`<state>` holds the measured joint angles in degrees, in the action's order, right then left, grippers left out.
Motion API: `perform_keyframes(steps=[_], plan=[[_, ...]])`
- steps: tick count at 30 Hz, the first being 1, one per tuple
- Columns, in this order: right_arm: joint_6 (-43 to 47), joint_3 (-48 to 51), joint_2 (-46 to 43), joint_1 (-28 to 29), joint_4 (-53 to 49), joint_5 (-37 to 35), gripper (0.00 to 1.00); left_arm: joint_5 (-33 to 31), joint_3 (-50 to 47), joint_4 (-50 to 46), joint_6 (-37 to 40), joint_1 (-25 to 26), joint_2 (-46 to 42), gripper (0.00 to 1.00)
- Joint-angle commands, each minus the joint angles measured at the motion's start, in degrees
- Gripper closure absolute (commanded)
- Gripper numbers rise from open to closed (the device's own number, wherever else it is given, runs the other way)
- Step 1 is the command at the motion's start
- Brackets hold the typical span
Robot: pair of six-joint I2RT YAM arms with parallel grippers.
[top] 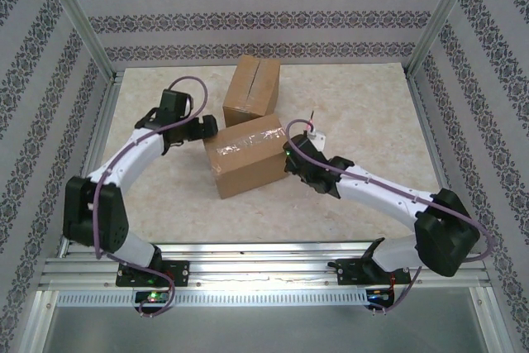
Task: Unpack the express box
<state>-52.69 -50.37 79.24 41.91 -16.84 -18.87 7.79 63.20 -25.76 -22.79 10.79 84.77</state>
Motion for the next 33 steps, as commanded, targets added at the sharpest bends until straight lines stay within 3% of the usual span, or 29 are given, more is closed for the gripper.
perform_keyframes(steps=[1, 7, 17, 25, 33], plan=[[6.6, -4.7, 2.73, -2.72, 4.21, 5.2, 1.0, 2.77, -4.94, -5.73, -1.8, 0.29, -6.19, 0.01], [11.75, -13.5, 10.6, -6.2, 3.97, 13.2, 1.0, 5.06, -12.28, -9.52, -5.21, 1.08, -18.62, 0.01], [15.42, -25.65, 20.82, -7.55, 2.6, 20.37, 1.0, 7.37, -21.7, -11.86, -15.94, 5.23, -36.6, 0.02], [15.32, -29.76, 24.07, -8.2, 2.95, 23.53, 1.0, 3.8, -23.46, -9.75, -21.17, 15.12, -36.38, 0.03], [15.41, -29.08, 23.4, -10.65, 3.23, 25.08, 1.0, 2.65, -21.6, -1.59, -24.11, 23.74, -30.68, 0.03]])
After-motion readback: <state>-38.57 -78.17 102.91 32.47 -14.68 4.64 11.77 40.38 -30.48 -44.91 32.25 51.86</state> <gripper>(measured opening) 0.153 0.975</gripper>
